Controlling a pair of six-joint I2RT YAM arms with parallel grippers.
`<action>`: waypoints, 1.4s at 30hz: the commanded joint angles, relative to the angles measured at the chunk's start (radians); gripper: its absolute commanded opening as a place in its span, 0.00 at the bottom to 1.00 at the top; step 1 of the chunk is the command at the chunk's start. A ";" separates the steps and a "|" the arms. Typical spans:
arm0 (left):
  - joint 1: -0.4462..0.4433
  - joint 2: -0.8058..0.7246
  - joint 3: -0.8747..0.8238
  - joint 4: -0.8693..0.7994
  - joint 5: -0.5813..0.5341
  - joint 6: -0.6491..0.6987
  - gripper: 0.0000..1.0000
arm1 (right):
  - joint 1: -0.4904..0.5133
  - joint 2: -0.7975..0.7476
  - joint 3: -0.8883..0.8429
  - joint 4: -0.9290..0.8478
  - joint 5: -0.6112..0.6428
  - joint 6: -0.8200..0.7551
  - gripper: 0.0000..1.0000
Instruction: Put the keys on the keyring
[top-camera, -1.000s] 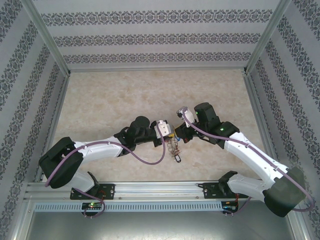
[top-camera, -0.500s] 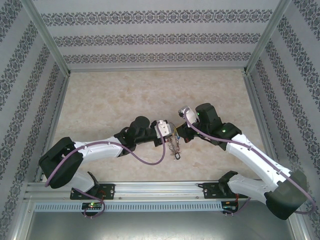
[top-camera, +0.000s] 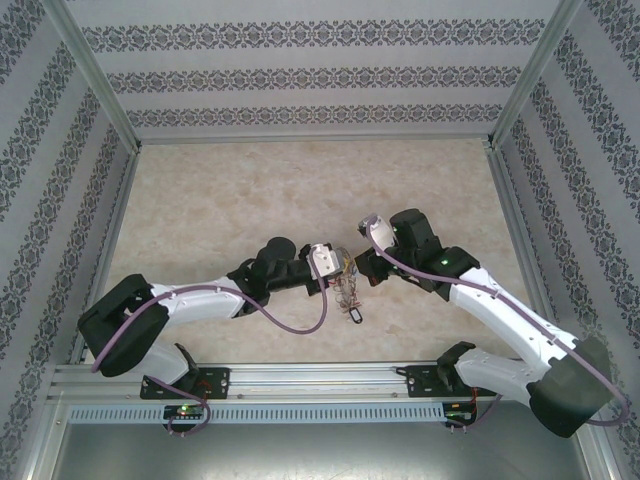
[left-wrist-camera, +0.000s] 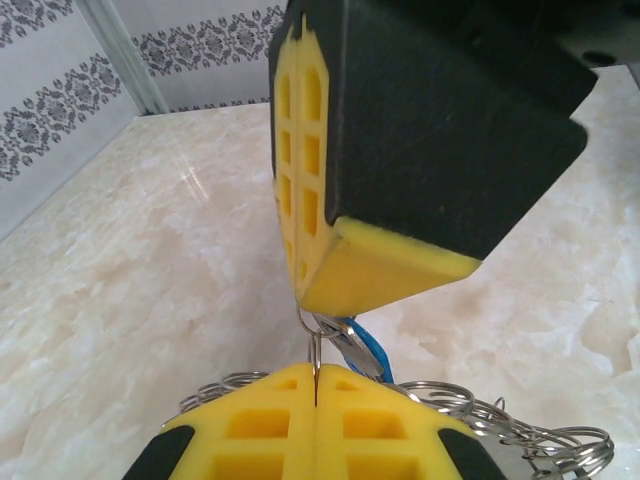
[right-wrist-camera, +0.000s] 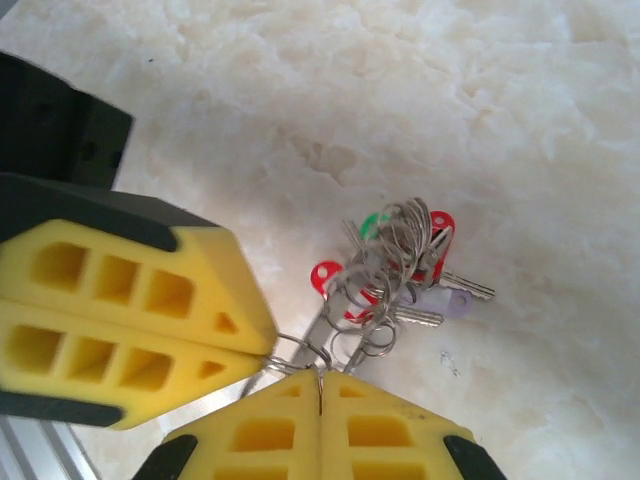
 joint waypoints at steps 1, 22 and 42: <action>-0.001 0.016 -0.040 0.082 -0.027 -0.022 0.00 | -0.033 0.007 -0.032 0.035 0.037 0.035 0.00; -0.006 0.108 -0.041 0.100 -0.057 -0.062 0.16 | -0.027 0.005 0.001 0.089 -0.130 0.050 0.00; -0.006 -0.028 -0.062 0.059 -0.098 -0.044 0.38 | -0.005 -0.012 0.033 0.056 -0.115 0.027 0.00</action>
